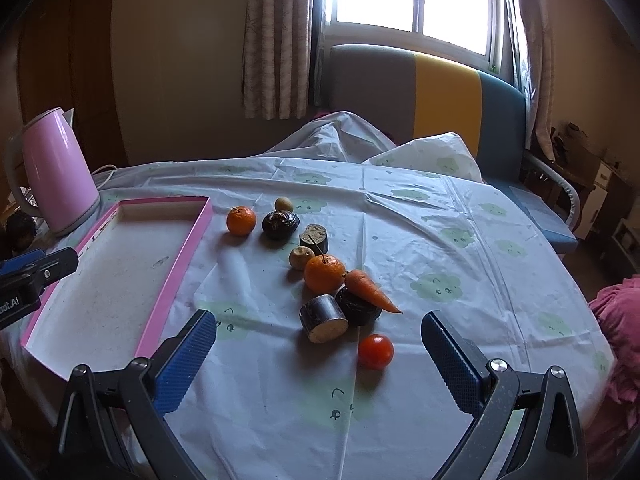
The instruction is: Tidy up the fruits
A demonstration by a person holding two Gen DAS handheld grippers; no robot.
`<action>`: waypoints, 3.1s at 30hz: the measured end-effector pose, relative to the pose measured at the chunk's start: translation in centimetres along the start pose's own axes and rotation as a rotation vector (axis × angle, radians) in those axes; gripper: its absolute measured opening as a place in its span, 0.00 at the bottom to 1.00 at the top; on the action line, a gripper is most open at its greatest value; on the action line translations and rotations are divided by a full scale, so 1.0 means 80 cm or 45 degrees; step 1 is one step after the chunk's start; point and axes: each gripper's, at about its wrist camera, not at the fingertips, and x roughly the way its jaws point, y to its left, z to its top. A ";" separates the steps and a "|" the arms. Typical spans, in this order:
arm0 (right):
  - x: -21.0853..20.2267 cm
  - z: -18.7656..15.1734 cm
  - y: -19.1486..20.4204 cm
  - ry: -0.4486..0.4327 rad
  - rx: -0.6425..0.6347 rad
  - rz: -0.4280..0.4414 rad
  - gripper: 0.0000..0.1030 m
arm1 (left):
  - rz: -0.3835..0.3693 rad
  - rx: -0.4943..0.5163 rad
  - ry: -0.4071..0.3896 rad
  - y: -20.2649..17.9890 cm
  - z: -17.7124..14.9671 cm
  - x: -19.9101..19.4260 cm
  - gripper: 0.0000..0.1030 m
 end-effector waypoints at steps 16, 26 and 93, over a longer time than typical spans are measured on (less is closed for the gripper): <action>-0.007 -0.003 -0.011 -0.014 -0.010 -0.022 1.00 | -0.033 0.034 -0.008 -0.011 -0.001 -0.006 0.66; 0.001 -0.015 -0.041 0.016 0.054 -0.040 0.87 | -0.053 0.088 0.017 -0.026 -0.005 -0.001 0.67; 0.107 -0.032 -0.113 0.227 -0.030 0.469 0.27 | -0.609 0.283 0.501 -0.210 -0.019 0.142 0.38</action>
